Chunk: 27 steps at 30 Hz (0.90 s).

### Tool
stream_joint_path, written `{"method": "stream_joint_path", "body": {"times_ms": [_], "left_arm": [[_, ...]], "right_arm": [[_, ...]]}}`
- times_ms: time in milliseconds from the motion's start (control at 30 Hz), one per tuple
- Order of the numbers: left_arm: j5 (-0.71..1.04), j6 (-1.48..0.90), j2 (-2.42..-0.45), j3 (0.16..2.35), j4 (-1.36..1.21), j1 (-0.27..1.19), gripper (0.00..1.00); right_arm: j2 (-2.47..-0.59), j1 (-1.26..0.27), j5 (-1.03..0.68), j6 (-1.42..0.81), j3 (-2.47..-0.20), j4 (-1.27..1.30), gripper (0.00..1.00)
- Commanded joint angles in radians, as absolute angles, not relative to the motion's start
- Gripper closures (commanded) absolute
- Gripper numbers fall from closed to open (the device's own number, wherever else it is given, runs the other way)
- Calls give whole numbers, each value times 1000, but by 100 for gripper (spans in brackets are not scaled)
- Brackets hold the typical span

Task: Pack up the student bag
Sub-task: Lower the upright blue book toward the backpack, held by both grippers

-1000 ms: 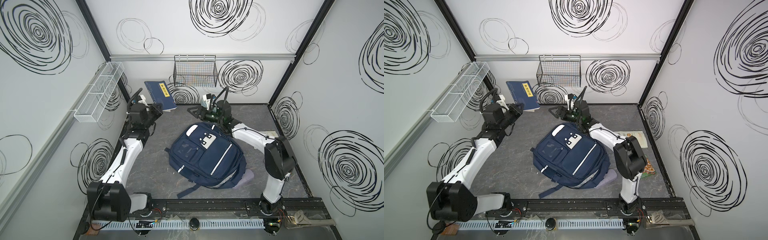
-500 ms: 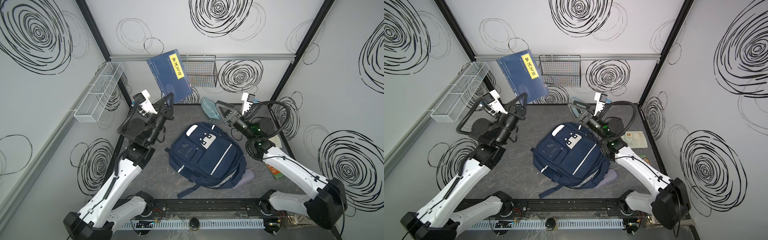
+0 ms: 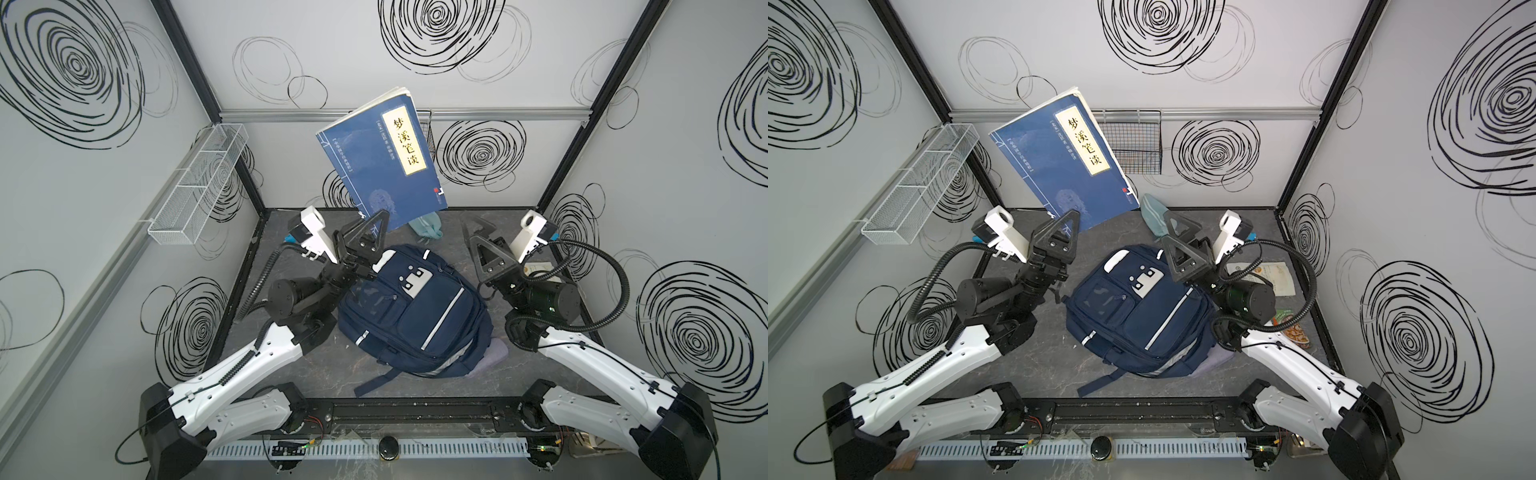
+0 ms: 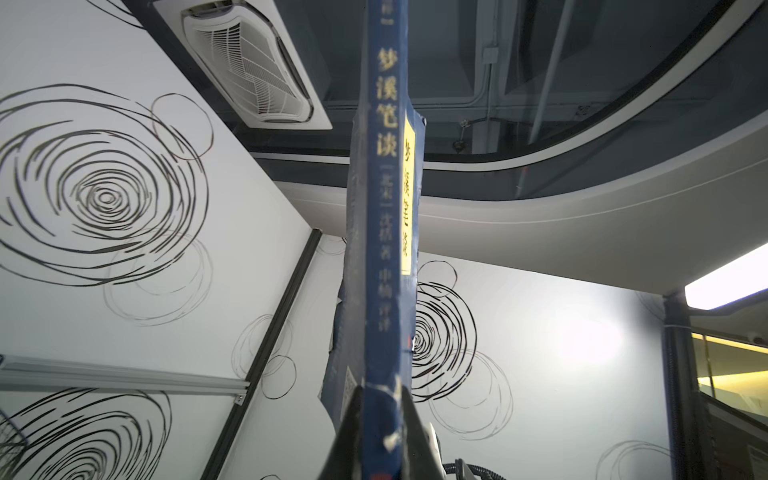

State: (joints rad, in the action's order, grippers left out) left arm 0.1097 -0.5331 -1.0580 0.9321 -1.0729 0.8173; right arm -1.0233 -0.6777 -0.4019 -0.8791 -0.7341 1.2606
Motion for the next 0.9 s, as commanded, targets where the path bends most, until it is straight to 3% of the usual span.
{"method": "stream_joint_path", "body": {"times_ms": [0,633,867], "left_arm": [[117,-412,-1077,964,-1232,886,100],[0,-88,-1182,943,-1344,1129,100],[-90,-87,-1238,932,-1392,1169,100]], "right_arm": [[-1020,-731,-378,-808,-739,1393,0],[-1112,-899,-351,-837,-838,1474,0],[-1124,-928,-407,-774,-861,1485,24]]}}
